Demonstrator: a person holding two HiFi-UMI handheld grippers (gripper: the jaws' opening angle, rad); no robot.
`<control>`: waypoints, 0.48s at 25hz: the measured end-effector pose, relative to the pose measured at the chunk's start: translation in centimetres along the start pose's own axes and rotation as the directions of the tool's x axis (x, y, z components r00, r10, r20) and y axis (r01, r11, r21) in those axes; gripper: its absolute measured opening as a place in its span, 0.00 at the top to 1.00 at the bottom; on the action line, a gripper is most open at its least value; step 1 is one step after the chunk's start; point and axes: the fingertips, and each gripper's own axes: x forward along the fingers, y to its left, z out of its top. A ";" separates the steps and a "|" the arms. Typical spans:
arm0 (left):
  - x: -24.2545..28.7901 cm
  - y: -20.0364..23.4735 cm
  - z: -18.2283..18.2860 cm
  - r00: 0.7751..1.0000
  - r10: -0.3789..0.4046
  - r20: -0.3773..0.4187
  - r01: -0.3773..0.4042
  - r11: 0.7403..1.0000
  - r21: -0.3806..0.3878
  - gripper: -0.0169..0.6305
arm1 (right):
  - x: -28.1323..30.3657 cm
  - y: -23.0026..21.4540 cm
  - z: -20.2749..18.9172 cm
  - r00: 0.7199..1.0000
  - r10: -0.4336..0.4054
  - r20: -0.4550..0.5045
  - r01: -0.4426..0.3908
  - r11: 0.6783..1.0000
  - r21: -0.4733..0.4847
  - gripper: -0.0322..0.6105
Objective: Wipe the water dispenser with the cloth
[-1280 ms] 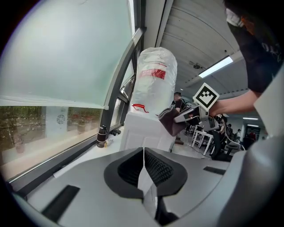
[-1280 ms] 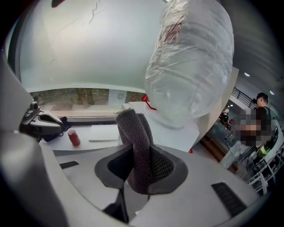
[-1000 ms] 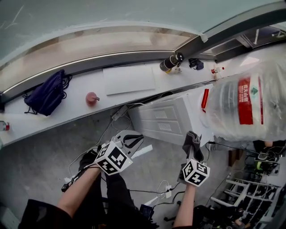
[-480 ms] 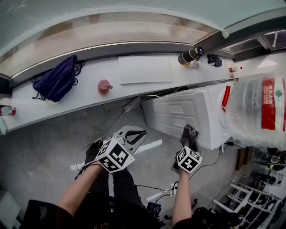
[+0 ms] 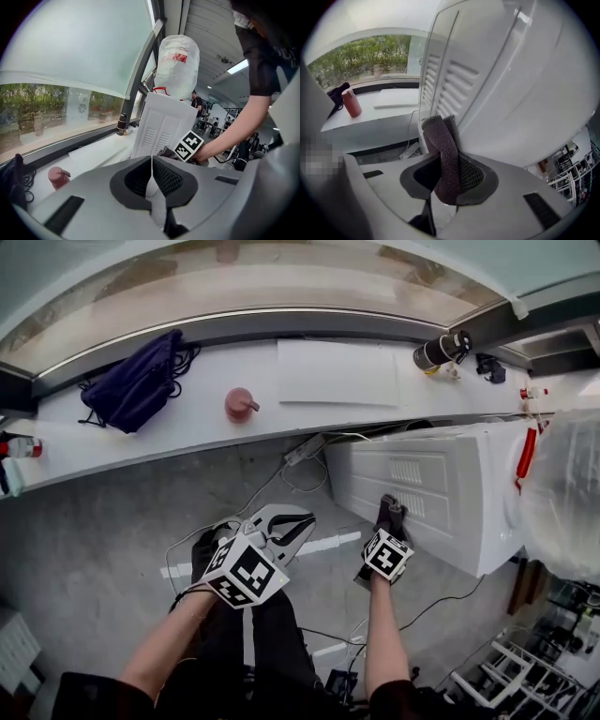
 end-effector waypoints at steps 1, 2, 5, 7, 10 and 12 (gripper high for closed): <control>0.2 0.2 -0.4 1.000 0.009 -0.004 -0.009 1.000 -0.004 0.94 | 1.0 0.4 -0.6 1.000 0.003 -0.016 -0.003 1.000 0.000 0.79; 0.3 0.4 -0.8 1.000 0.018 -0.004 -0.018 1.000 -0.010 0.94 | 2.0 0.8 -1.2 1.000 0.004 -0.031 -0.004 1.000 -0.001 0.79; 0.8 1.2 -1.9 0.999 0.051 0.003 -0.051 0.998 -0.038 0.94 | 4.9 1.9 -2.8 0.998 -0.007 -0.070 0.007 1.000 -0.006 0.79; 1.2 1.8 -2.7 0.997 0.075 0.008 -0.074 0.996 -0.058 0.94 | 6.5 2.6 -3.6 0.995 -0.017 -0.093 0.017 1.000 -0.002 0.79; 1.6 2.8 -3.9 0.995 0.099 0.007 -0.098 0.992 -0.074 0.94 | 8.8 3.5 -4.9 0.991 -0.023 -0.131 0.027 0.999 0.025 0.79; 1.5 3.3 -4.9 0.994 0.111 -0.006 -0.111 0.991 -0.072 0.94 | 10.3 4.3 -6.3 0.985 -0.019 -0.171 0.024 0.999 0.023 0.79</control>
